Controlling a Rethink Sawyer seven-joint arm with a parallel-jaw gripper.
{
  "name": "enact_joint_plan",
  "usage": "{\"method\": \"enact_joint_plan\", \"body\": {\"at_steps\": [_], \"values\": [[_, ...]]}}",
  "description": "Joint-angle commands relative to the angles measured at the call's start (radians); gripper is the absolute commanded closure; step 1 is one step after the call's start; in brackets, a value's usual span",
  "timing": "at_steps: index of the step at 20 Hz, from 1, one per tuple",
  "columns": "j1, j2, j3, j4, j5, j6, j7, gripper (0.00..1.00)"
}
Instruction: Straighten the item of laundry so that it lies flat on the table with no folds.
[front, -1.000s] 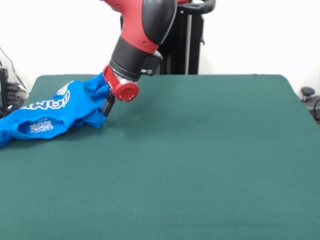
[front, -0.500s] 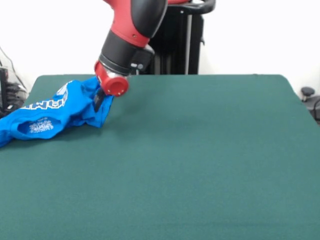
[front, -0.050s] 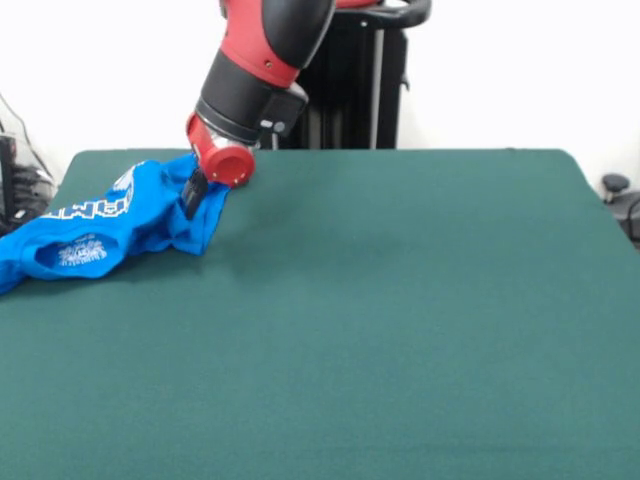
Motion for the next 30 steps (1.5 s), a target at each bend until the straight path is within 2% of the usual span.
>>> {"method": "enact_joint_plan", "body": {"at_steps": [1,8,11,20,21,30], "values": [[-0.068,0.035,0.181,-0.005,-0.038,-0.039,0.171,0.0],[-0.043,0.082,0.159,-0.023,0.008,-0.097,0.191,0.0],[-0.055,0.092,0.165,-0.028,-0.002,-0.117,0.186,0.0],[-0.04,0.092,0.15,-0.028,0.009,-0.095,0.159,0.0],[-0.034,0.092,0.144,-0.03,0.01,-0.08,0.149,1.0],[-0.156,0.04,0.254,-0.007,-0.073,-0.029,0.153,1.0]]}}
